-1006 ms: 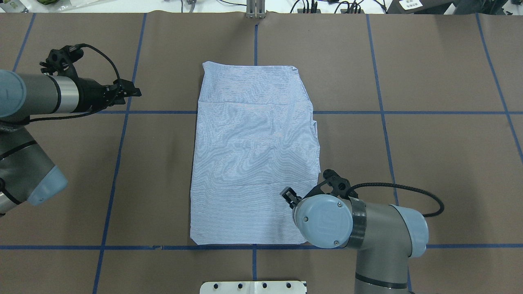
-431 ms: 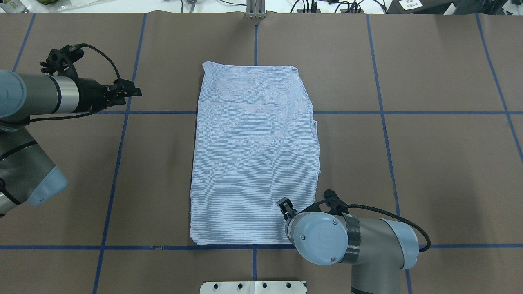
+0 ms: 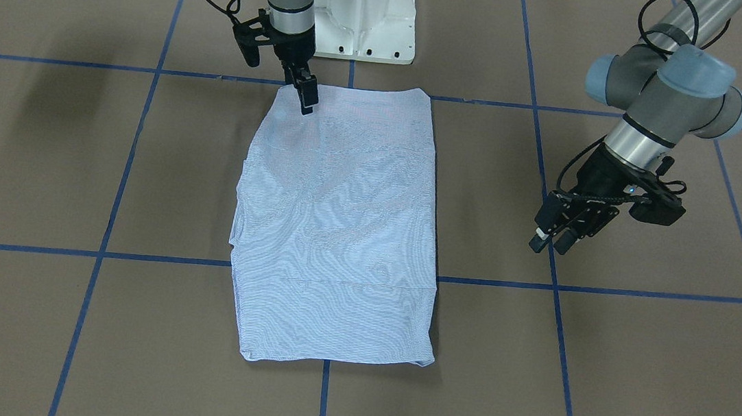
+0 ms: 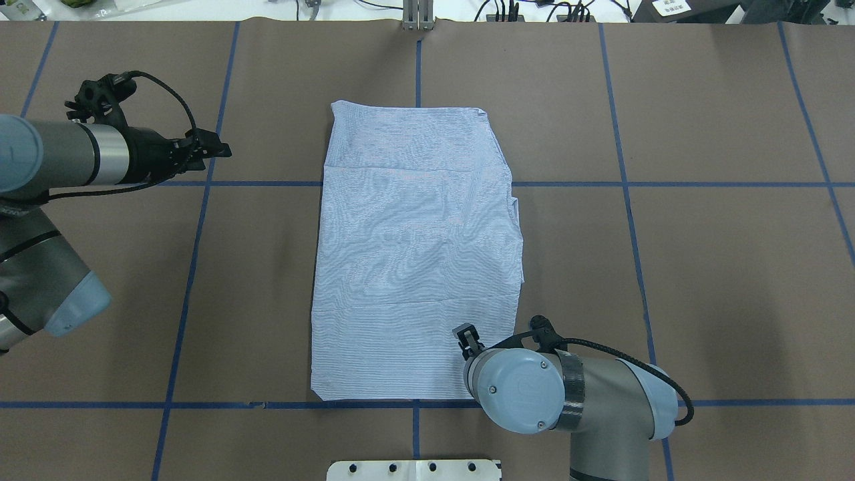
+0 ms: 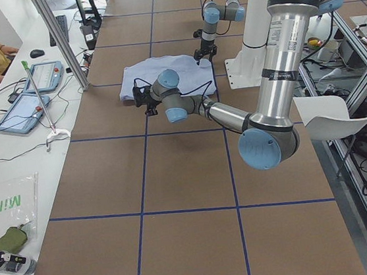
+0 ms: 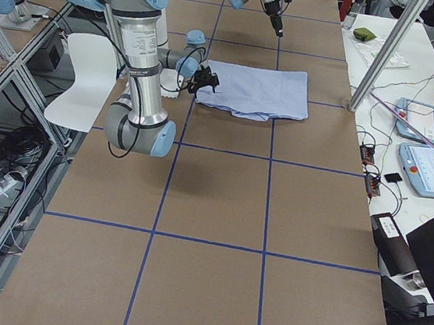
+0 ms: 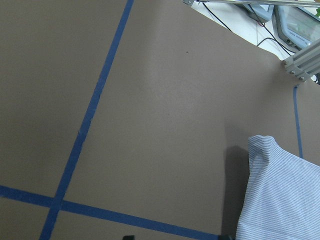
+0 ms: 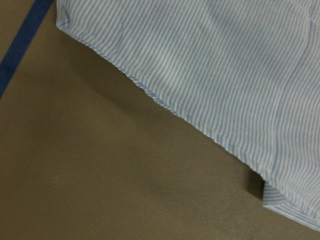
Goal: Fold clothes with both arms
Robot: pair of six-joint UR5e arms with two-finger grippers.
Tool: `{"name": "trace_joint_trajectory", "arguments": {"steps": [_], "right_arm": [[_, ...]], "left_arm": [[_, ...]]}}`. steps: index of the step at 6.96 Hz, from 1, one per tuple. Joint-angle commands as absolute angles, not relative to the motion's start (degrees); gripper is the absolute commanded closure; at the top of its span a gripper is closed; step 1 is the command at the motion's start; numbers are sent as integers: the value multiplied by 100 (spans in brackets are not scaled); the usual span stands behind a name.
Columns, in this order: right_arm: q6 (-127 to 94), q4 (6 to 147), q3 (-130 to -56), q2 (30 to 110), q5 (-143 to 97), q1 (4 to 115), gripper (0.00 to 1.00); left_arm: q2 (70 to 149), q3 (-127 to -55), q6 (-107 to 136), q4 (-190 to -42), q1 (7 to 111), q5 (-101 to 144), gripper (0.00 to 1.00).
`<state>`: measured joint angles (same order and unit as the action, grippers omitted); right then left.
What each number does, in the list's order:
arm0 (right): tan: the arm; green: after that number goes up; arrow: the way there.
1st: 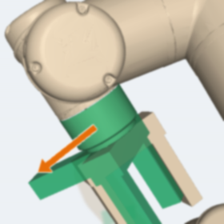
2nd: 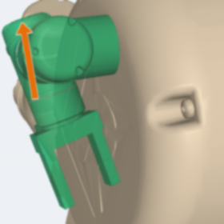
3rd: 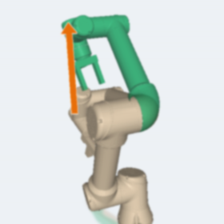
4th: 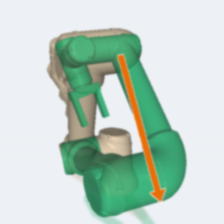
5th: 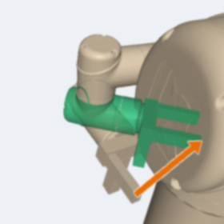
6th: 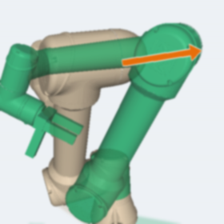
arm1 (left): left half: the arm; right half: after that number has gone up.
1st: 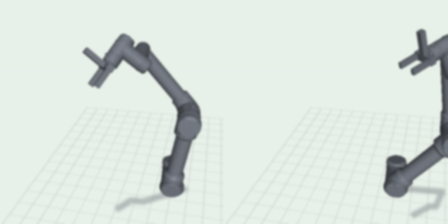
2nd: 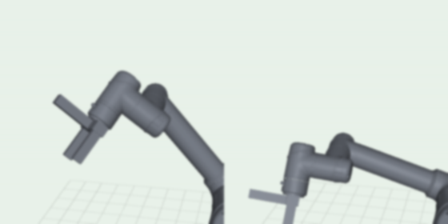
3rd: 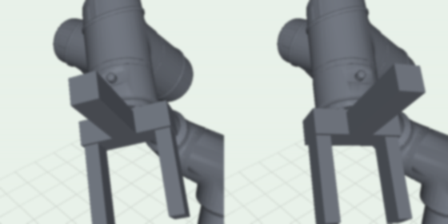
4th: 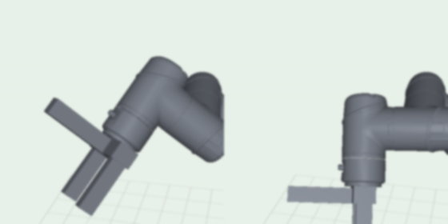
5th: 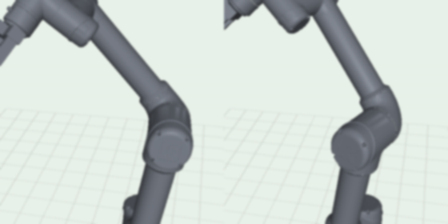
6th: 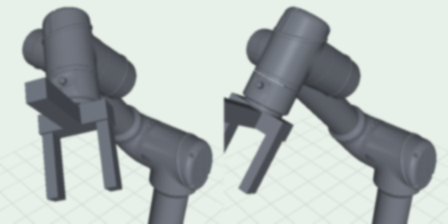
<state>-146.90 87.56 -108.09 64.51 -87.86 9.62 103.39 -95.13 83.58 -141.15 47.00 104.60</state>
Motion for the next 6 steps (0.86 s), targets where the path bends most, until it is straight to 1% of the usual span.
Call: {"name": "trace_joint_trajectory", "arguments": {"steps": [1, 2, 3, 4, 5, 6], "right_arm": [[-14722, 8754, -10662, 6425, -8789, 941, 6], [-14704, 8754, -10661, 6442, -8798, 940, 8], [-14704, 8745, -10661, 6434, -8798, 958, 29], [-14704, 8745, -10661, 6442, -8798, 958, 59], [-14687, 8745, -10679, 6434, -8807, 975, 98], [-14600, 8745, -10696, 6434, -8850, 967, 100]], "left_arm": [[10345, -9519, 8358, -14115, 4702, 10441, 36], [10345, -9527, 8358, -14115, 4702, 10441, 36], [10336, -9519, 8358, -14115, 4711, 10441, 36], [10336, -9519, 8358, -14115, 4720, 10441, 36], [10336, -9527, 8358, -14115, 4711, 10441, 36], [10336, -9519, 8358, -14115, 4711, 10441, 36]]}}
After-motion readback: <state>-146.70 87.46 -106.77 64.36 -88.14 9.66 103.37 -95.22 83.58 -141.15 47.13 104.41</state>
